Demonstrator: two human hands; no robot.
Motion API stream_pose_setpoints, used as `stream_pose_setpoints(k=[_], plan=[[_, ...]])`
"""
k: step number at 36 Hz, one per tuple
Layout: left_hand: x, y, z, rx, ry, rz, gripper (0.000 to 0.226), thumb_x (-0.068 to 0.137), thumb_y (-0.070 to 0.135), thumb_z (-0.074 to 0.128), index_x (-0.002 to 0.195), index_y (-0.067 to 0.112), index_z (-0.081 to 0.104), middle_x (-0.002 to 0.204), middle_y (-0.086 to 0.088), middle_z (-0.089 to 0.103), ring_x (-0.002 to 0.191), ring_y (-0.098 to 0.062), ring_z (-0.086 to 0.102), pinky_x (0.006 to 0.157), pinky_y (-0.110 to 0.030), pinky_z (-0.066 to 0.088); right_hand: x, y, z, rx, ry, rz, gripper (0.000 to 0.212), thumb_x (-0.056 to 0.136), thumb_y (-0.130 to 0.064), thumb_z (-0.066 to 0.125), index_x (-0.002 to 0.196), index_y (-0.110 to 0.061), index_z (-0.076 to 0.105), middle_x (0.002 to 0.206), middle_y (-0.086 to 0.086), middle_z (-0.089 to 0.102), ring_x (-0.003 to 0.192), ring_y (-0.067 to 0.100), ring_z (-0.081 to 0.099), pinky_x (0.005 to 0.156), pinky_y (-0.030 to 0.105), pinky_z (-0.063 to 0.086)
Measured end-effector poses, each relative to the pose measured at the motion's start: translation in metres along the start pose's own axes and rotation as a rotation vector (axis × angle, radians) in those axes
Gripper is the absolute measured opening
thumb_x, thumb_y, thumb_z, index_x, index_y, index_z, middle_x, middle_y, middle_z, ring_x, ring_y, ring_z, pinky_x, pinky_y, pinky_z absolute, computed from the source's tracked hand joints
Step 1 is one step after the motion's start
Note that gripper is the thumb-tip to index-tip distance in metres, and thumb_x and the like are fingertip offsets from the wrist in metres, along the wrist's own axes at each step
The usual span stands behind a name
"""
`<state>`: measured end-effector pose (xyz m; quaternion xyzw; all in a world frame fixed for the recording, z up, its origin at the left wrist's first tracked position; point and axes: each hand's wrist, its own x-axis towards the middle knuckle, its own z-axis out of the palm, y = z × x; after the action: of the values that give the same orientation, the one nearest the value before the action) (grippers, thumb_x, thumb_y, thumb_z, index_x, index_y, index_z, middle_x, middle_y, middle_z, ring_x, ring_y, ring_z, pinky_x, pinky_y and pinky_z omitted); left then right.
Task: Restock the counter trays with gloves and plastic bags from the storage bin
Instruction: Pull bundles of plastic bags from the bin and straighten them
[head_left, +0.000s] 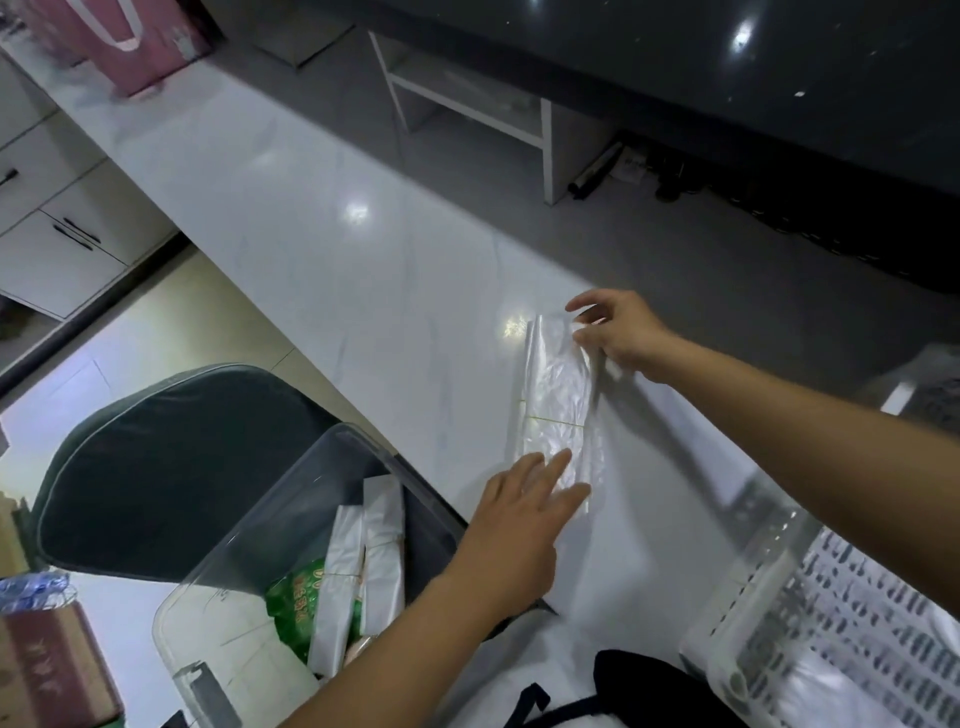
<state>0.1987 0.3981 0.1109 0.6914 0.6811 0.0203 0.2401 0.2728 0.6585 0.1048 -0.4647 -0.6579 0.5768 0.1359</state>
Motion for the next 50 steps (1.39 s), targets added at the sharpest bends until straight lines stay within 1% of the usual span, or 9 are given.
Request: stream_pose_setpoints(k=[4,8,12,14,17,25,30,44,50], plan=[[-0.006,-0.003,0.002,-0.199,0.090,0.010,0.063,0.089,0.013,0.048,0.148,0.029,0.039,0.165,0.007,0.017,0.152,-0.012,0.003,0.119,-0.022,0.001,0.008,0.003,0.008,-0.115,0.059,-0.113,0.027,0.086,-0.003,0.065,0.103,-0.024,0.071,0.089,-0.009,0.065,0.070,0.008,0.056,0.062,0.025,0.046],[-0.010,-0.001,0.002,-0.580,0.255,-0.219,0.055,0.092,0.022,0.060,0.141,0.042,0.041,0.157,0.014,0.027,0.145,-0.004,0.019,0.116,-0.024,0.023,0.016,0.000,0.013,-0.208,0.083,-0.145,0.030,0.085,-0.002,0.061,0.104,-0.023,0.070,0.092,-0.007,0.067,0.084,0.012,0.059,0.076,0.032,0.051],[-0.002,0.000,-0.001,-0.960,0.279,-0.518,0.055,0.084,0.028,0.074,0.107,0.068,0.044,0.112,0.034,0.051,0.109,-0.003,0.057,0.088,-0.013,0.048,0.022,-0.010,0.010,-0.379,-0.043,-0.079,0.042,0.085,-0.026,0.069,0.125,-0.021,0.062,0.112,0.004,0.064,0.104,0.024,0.062,0.094,0.041,0.050],[0.000,-0.004,-0.001,-0.986,0.265,-0.556,0.055,0.084,0.031,0.075,0.119,0.060,0.045,0.112,0.034,0.052,0.110,0.000,0.053,0.085,-0.011,0.044,0.021,-0.019,0.007,-0.444,-0.147,-0.042,0.060,0.077,-0.039,0.078,0.131,-0.021,0.059,0.115,0.005,0.063,0.105,0.025,0.061,0.096,0.042,0.050],[0.000,-0.012,0.001,-0.988,0.257,-0.632,0.069,0.083,0.034,0.076,0.141,0.035,0.040,0.128,0.018,0.045,0.119,-0.002,0.044,0.092,-0.019,0.037,0.015,-0.026,0.008,-0.579,-0.197,-0.031,0.066,0.070,-0.042,0.085,0.128,-0.020,0.062,0.119,0.004,0.063,0.107,0.025,0.061,0.095,0.039,0.050],[-0.045,-0.035,0.009,-1.144,0.420,-0.891,0.072,0.064,0.048,0.081,0.129,0.037,0.050,0.138,0.000,0.045,0.121,-0.023,0.052,0.103,-0.046,0.049,-0.037,-0.014,0.030,-0.803,-0.114,0.054,0.060,0.073,-0.047,0.080,0.121,-0.016,0.062,0.118,0.003,0.065,0.100,0.026,0.061,0.081,0.034,0.051],[-0.074,-0.055,0.023,-1.721,0.352,-0.831,0.054,0.076,0.009,0.081,0.120,0.029,0.060,0.125,-0.007,0.067,0.106,-0.030,0.069,0.077,-0.041,0.059,-0.079,-0.002,0.050,-0.789,-0.040,0.113,0.050,0.075,-0.048,0.077,0.108,-0.015,0.061,0.104,0.002,0.067,0.088,0.024,0.062,0.072,0.034,0.051],[-0.157,-0.084,0.017,-1.884,0.380,-0.673,0.037,0.084,-0.014,0.060,0.115,0.005,0.062,0.095,-0.012,0.078,0.077,-0.024,0.076,0.059,-0.030,0.060,-0.163,0.015,0.116,-0.273,0.110,0.336,0.053,0.067,-0.019,0.085,0.114,-0.008,0.061,0.099,0.003,0.061,0.091,0.025,0.061,0.077,0.037,0.052],[-0.216,-0.096,0.003,-1.853,0.381,-0.484,0.050,0.074,-0.011,0.065,0.122,0.002,0.059,0.092,-0.009,0.075,0.074,-0.020,0.073,0.058,-0.027,0.058,-0.233,0.010,0.141,0.113,0.136,0.347,0.048,0.068,-0.013,0.087,0.107,-0.023,0.060,0.103,0.002,0.065,0.086,0.019,0.065,0.059,0.029,0.053]])
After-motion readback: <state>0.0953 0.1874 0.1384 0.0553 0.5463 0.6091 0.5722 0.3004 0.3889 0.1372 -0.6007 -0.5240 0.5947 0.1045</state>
